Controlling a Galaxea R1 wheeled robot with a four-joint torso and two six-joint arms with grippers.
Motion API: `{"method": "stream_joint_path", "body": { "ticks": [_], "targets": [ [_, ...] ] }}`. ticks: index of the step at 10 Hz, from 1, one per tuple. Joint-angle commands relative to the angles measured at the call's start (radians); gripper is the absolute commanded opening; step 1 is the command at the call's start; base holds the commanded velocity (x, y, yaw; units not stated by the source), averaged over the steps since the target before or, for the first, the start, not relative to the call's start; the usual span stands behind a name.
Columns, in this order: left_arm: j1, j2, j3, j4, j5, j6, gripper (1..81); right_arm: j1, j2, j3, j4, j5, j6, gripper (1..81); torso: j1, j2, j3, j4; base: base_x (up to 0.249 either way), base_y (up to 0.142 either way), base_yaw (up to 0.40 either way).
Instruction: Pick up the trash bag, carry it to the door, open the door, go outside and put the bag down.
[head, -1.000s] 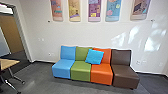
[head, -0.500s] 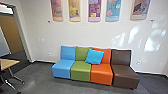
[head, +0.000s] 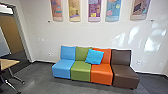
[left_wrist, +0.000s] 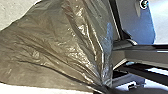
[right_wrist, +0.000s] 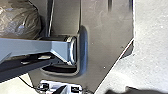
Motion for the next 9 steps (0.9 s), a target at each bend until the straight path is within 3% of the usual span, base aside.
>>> {"method": "stream_joint_path", "body": {
  "ticks": [1,9],
  "targets": [
    [-0.049,-0.003,0.002,0.003,0.065,0.003,1.0,0.048,0.000,-0.007,-0.008,-0.054,-0.001,81.1,0.000,0.000,0.000,0.000,0.000,0.000,0.000],
    [-0.051,-0.003,0.000,0.003,0.067,0.003,1.0,0.040,0.000,-0.017,-0.003,-0.033,-0.001,81.1,0.000,0.000,0.000,0.000,0.000,0.000,-0.029]
  ]
}}
